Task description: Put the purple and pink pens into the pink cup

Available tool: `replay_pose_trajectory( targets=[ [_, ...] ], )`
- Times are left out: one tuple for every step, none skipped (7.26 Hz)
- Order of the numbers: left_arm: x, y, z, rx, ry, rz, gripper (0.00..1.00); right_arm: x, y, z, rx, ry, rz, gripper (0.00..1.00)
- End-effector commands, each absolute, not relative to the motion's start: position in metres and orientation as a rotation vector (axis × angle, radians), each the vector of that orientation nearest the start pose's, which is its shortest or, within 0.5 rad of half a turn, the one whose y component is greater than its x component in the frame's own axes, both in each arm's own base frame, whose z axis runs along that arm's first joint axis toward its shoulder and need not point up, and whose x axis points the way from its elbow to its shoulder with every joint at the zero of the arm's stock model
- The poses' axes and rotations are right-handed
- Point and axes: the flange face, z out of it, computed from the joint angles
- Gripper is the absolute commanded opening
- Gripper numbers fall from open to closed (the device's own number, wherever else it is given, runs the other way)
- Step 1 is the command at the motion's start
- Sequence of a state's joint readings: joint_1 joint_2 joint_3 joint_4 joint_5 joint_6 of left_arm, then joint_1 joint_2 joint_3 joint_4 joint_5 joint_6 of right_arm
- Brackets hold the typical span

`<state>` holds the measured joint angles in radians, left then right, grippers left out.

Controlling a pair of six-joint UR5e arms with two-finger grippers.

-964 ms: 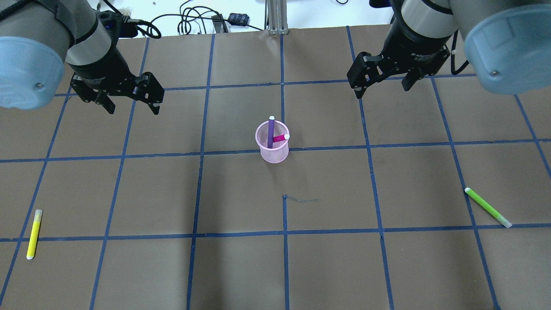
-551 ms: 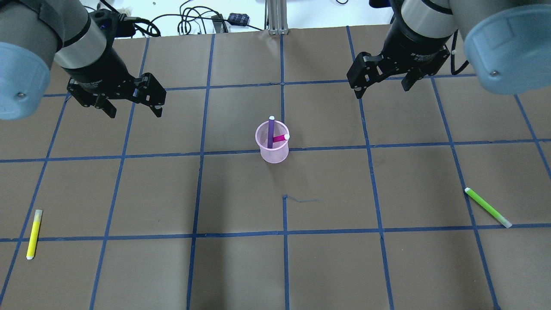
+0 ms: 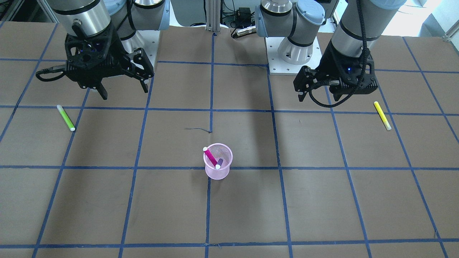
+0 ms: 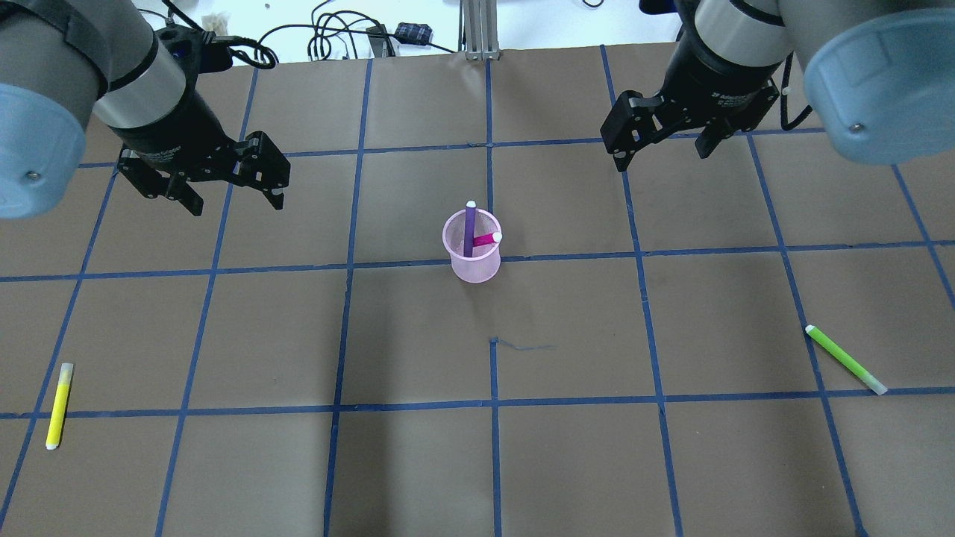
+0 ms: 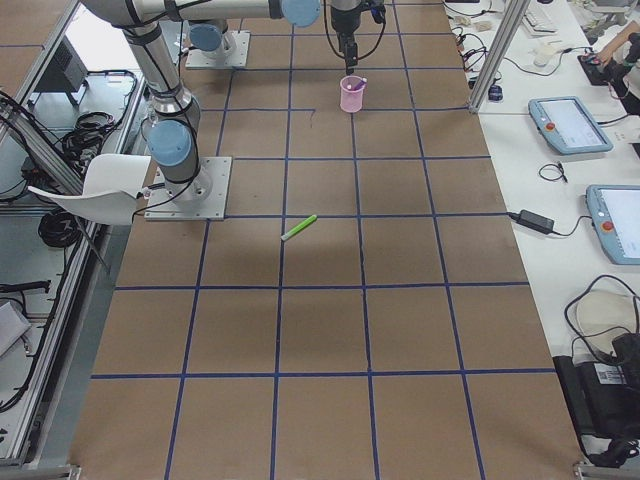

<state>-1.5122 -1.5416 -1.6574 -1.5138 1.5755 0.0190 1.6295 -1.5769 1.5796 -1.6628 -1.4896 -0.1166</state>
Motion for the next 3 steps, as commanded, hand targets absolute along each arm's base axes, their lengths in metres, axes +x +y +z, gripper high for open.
replay_pose_trajectory(
  targets=[
    [-0.1051, -0.4823, 0.4691, -0.053, 3.138, -0.002, 1.0, 0.1701, -0.4886, 0.4963, -0.273, 3.048, -0.14, 1.0],
    [-0.105, -0.4815, 0.4695, -0.048, 3.137, 0.0, 1.0, 0.1701, -0.4886, 0.4963, -0.273, 3.048, -0.14, 1.0],
    [-0.105, -0.4815, 0.4695, -0.048, 3.137, 0.0, 1.0, 0.171, -0.4882, 0.4955, -0.275, 3.046, -0.137, 1.0]
  ],
)
